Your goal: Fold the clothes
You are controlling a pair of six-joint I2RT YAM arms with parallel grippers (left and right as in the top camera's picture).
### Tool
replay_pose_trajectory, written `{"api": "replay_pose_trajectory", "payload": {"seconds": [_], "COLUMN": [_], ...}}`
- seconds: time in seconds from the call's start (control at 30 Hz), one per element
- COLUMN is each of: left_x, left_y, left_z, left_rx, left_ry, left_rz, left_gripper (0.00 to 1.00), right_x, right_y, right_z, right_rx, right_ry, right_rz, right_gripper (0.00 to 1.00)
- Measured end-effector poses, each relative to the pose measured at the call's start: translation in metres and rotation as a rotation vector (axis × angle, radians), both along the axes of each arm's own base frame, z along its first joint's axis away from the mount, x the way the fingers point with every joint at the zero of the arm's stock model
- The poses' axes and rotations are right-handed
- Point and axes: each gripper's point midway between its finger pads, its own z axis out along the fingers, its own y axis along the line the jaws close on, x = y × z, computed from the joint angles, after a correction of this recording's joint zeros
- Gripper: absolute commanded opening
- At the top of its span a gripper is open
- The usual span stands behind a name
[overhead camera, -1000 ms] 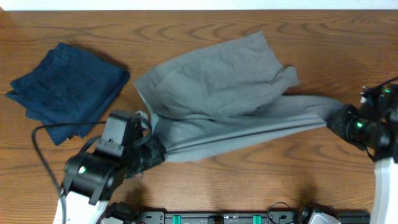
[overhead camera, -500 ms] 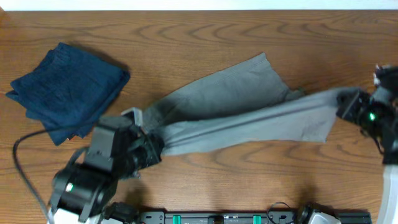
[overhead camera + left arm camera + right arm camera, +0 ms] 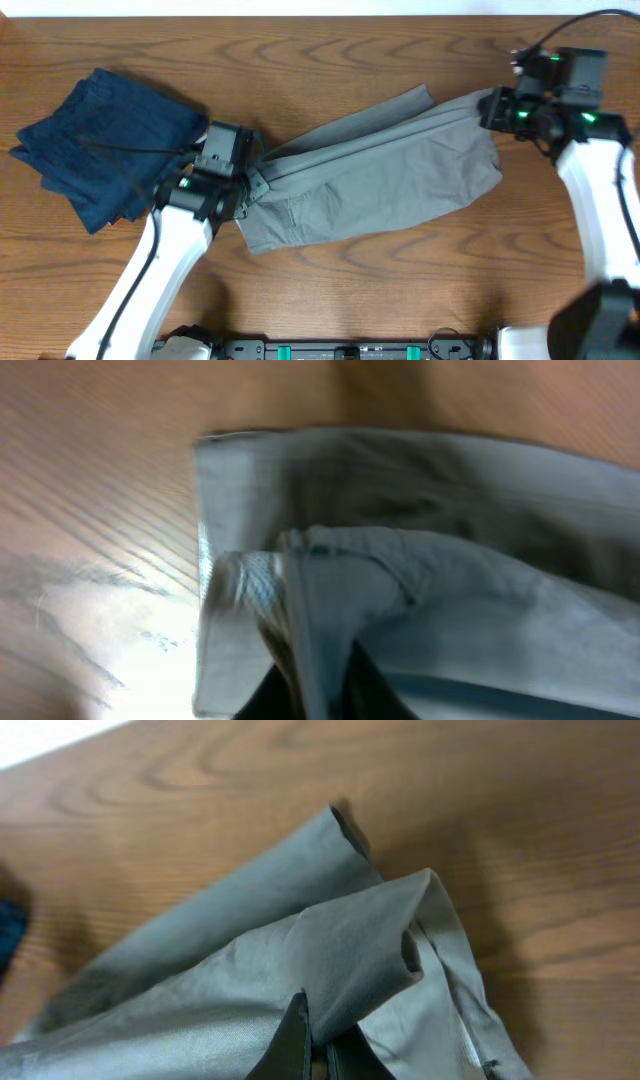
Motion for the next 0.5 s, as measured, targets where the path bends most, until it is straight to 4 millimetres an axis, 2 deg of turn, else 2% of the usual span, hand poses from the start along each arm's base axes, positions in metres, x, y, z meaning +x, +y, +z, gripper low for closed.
{"api": "replay_pose_trajectory", "payload": {"seconds": [0.07, 0.13, 0.2, 0.27, 0.33, 0.5], "left_x": [0.005, 0.013, 0.023, 0.035, 0.046, 0.057], "left_y": [0.014, 0.028, 0.039, 0.046, 0.051, 0.062], "left_z": [-0.016, -0.030, -0.041, -0.048, -0.050, -0.045], "left_rx": [0.040, 0.078, 0.100, 0.103, 0.082, -0.041], "left_ry": [0.044, 0.070, 0.072, 0.054, 0.030, 0.001], "left_rz": [0.061, 0.112, 0.153, 0.185, 0.214, 0.254], "left_gripper": [0.34, 0.40, 0.49, 0.52, 0.52, 0.50], "right_x": [0.009, 0.017, 0.024, 0.028, 0.028, 0.029], "right_y": [0.001, -0.002, -0.004, -0.003, 0.000, 0.002], "right_z": [-0.026, -0.047, -0.067, -0.082, -0.090, -0.084], "right_rx": [-0.019, -0.047, -0.072, -0.090, -0.098, -0.113], "right_ry": [0.047, 0.072, 0.097, 0.117, 0.134, 0.118], "right_rz": [-0.001, -0.010, -0.019, -0.019, -0.018, -0.014], "right_gripper": [0.09, 0.11, 0.16, 0.19, 0.26, 0.27]}}
